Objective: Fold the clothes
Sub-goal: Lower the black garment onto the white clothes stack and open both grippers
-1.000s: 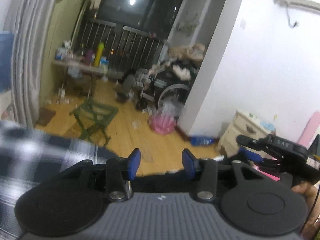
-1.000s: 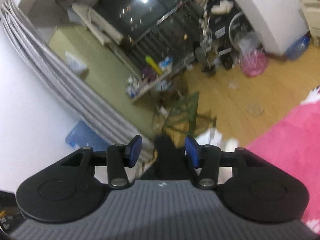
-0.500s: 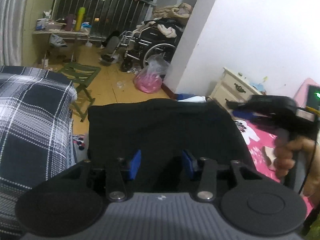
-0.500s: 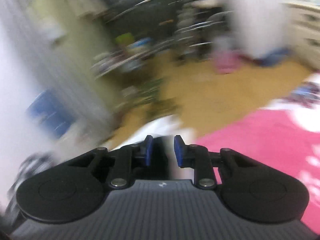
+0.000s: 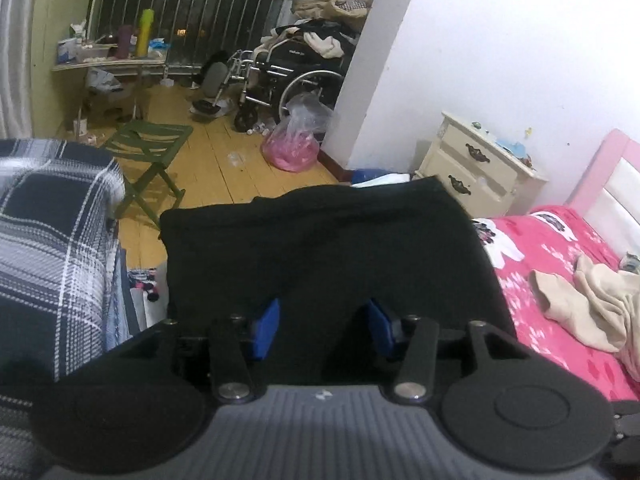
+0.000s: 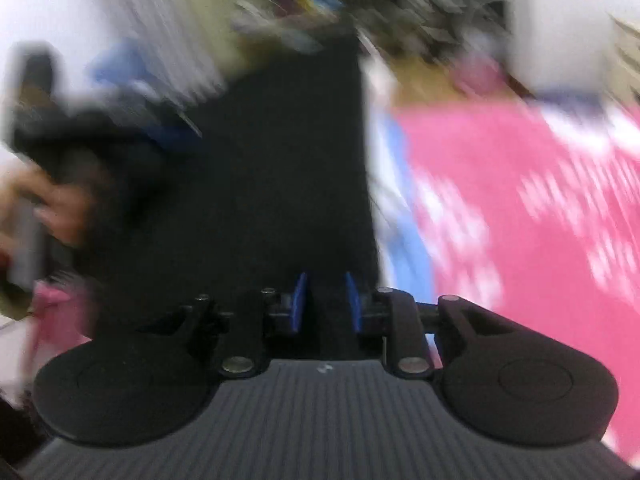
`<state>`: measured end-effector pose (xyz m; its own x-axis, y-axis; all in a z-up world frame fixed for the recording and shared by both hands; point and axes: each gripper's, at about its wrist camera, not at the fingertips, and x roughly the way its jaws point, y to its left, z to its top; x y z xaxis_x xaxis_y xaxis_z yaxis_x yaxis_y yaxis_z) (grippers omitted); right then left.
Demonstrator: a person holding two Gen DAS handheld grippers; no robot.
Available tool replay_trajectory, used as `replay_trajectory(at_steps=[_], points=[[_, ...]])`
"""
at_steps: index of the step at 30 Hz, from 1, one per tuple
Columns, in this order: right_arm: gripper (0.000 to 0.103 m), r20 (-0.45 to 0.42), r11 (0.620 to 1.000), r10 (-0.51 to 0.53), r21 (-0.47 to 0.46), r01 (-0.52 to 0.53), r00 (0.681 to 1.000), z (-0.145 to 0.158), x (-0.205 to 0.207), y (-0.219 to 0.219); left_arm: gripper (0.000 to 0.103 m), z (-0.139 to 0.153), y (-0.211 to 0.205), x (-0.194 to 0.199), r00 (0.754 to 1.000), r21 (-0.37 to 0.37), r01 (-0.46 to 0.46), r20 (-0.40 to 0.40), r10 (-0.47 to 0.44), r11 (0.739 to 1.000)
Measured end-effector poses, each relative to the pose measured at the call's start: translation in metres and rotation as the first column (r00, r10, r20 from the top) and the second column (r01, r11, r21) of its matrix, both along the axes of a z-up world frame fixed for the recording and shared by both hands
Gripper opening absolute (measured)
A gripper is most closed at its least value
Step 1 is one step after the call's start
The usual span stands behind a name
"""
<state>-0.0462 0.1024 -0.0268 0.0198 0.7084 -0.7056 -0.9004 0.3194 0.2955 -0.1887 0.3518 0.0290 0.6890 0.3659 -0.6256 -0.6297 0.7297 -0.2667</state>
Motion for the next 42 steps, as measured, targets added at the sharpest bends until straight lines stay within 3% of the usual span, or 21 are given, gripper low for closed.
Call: replay_trajectory(at_steps=[3,5,7,9,12,15,20,22,26,28,32,35,37,39,40,42], points=[[0.022,0.023,0.990,-0.134,0.056,0.132,0.991,0.015,-0.002,-0.029,0.050,0.016,-0.018,-0.013,0.997,0.017,0.080,-0.014,-0.080,0.997],[0.022,0.044,0.988,-0.100,0.122,0.094,0.994,0.034,-0.020,-0.044,0.051,0.024,-0.037,-0.024,0.981,0.031,0.191,-0.040,-0.190,0.981],[0.022,0.075,0.989,-0.041,0.145,0.030,0.996,0.040,-0.038,-0.048,0.051,0.022,-0.060,-0.033,0.949,0.046,0.307,-0.092,-0.302,0.951],[0.022,0.079,0.991,0.001,0.132,-0.011,0.997,0.034,-0.049,-0.043,0.051,0.009,-0.083,-0.041,0.913,0.058,0.391,-0.147,-0.380,0.919],[0.022,0.049,0.999,-0.024,0.043,0.022,0.999,0.003,-0.049,-0.028,0.051,-0.024,-0.107,-0.047,0.886,0.082,0.427,-0.241,-0.397,0.901],[0.022,0.070,0.993,-0.077,-0.080,0.083,0.995,-0.015,-0.049,-0.023,0.051,-0.034,-0.126,-0.053,0.878,0.166,0.440,-0.288,-0.383,0.883],[0.023,0.101,0.995,-0.086,0.057,0.080,0.991,0.018,-0.051,-0.044,0.060,-0.034,-0.136,-0.057,0.867,0.118,0.463,-0.268,-0.421,0.878],[0.027,0.086,0.993,-0.091,0.083,0.084,0.992,0.016,-0.045,-0.035,0.061,-0.038,-0.141,-0.055,0.875,0.123,0.447,-0.267,-0.404,0.886],[0.026,0.046,0.992,-0.097,-0.076,0.101,0.994,-0.014,-0.031,-0.017,0.061,-0.018,-0.132,-0.052,0.901,0.102,0.408,-0.207,-0.382,0.907],[0.026,0.058,0.989,-0.116,-0.080,0.121,0.992,0.006,-0.024,-0.029,0.066,0.007,-0.130,-0.053,0.920,0.150,0.381,-0.161,-0.358,0.912],[0.028,0.306,0.990,-0.096,-0.073,0.124,0.947,0.108,-0.016,-0.069,0.085,0.063,-0.143,-0.059,0.953,0.277,0.292,-0.007,-0.302,0.915],[0.038,0.395,0.983,-0.157,-0.025,0.181,0.905,0.183,-0.008,-0.093,0.098,0.103,-0.163,-0.068,0.952,0.309,0.238,0.113,-0.284,0.921],[0.061,0.394,0.976,-0.206,0.019,0.216,0.896,0.226,-0.017,-0.109,0.100,0.123,-0.177,-0.072,0.947,0.266,0.231,0.157,-0.279,0.936],[0.070,0.327,0.974,-0.226,0.050,0.222,0.918,0.249,-0.031,-0.117,0.101,0.138,-0.188,-0.074,0.948,0.209,0.220,0.183,-0.259,0.953],[0.078,0.284,0.973,-0.231,0.058,0.224,0.931,0.252,-0.038,-0.119,0.102,0.145,-0.193,-0.076,0.950,0.183,0.212,0.194,-0.247,0.960],[0.084,0.214,0.967,-0.253,0.041,0.250,0.944,0.245,-0.053,-0.118,0.103,0.156,-0.201,-0.084,0.956,0.150,0.186,0.200,-0.214,0.971]])
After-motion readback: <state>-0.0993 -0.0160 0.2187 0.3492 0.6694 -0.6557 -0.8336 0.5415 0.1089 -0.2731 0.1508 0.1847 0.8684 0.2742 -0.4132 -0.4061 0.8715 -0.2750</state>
